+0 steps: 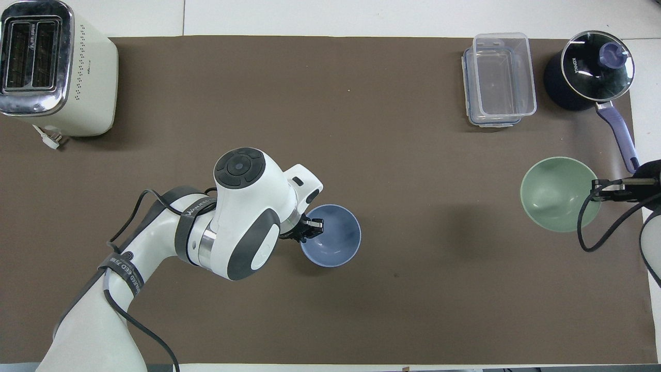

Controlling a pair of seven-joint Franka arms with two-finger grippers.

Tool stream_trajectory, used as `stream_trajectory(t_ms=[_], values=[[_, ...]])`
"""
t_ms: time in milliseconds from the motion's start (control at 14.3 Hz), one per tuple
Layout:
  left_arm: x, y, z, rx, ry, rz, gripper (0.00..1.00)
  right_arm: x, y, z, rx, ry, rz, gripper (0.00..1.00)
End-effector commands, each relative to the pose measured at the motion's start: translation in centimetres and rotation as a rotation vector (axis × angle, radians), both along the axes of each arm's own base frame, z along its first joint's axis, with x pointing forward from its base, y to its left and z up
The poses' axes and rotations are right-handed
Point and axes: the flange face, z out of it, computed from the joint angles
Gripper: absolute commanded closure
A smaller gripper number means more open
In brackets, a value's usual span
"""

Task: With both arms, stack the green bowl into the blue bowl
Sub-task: 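Slide the blue bowl toward the table center while the right gripper lifts the green bowl, then release the blue bowl with the left gripper while the right gripper carries the green bowl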

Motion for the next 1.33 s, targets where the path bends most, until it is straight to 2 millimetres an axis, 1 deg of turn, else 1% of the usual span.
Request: stream_trajectory(t_ms=[0,70,140,210,280,419,489,559,699,769,839,909,978,1048,1118,1188,1258], values=[[-0.8,-1.2,-0.2,-0.013,-0.017,0.014,1.0,1.9,2.2,1.3,0.012,0.016,-0.027,1.0],[-0.8,-1.2,-0.2,-0.012,-0.021,0.013,1.0,2.1,2.4,1.4,0.011,0.014,-0.022,1.0],[-0.7,-1.2,-0.2,-0.014,-0.026,0.011,0.84,2.2,2.4,1.7,0.011,0.011,-0.022,1.0],[-0.8,-1.2,-0.3,-0.012,-0.025,0.013,0.13,2.4,2.5,2.1,0.011,0.014,-0.019,1.0],[-0.8,-1.2,-0.3,-0.012,-0.023,0.012,0.0,2.8,2.7,2.5,0.014,0.023,-0.018,1.0],[-0.7,-1.1,0.0,-0.013,-0.023,0.008,0.0,3.3,4.5,3.2,0.012,0.016,0.006,1.0],[-0.5,-0.5,0.8,-0.015,-0.022,0.011,0.0,3.4,4.6,3.3,0.01,0.015,-0.013,1.0],[-0.2,0.5,3.0,-0.017,-0.012,0.012,0.0,3.4,5.1,3.4,0.011,0.021,-0.021,1.0],[2.4,5.6,7.8,-0.007,-0.018,0.063,0.0,3.4,6.8,3.4,0.009,0.025,-0.048,1.0],[3.8,8.1,10.2,0.008,-0.036,0.067,0.0,3.4,8.6,3.3,0.026,0.026,-0.077,1.0],[5.4,11.3,12.2,0.02,-0.044,0.086,0.0,3.3,10.1,3.2,0.063,0.028,-0.129,1.0],[6.8,14.5,14.1,0.028,-0.057,0.091,0.0,3.2,11.3,3.1,0.093,0.032,-0.17,1.0],[7.5,17.3,15.8,0.017,-0.069,0.097,0.0,3.0,13.4,3.0,0.103,0.033,-0.177,1.0],[7.9,19.8,17.0,0.009,-0.082,0.101,0.0,2.9,15.1,2.8,0.102,0.031,-0.181,1.0],[8.0,22.5,18.1,0.018,-0.101,0.099,0.0,2.6,16.9,2.3,0.1,0.035,-0.198,1.0],[7.9,24.7,18.7,0.059,-0.113,0.068,0.0,2.1,19.1,1.6,0.107,0.037,-0.205,1.0],[7.9,26.7,19.3,0.075,-0.127,0.041,0.0,1.8,20.9,0.8,0.129,0.044,-0.218,1.0]])
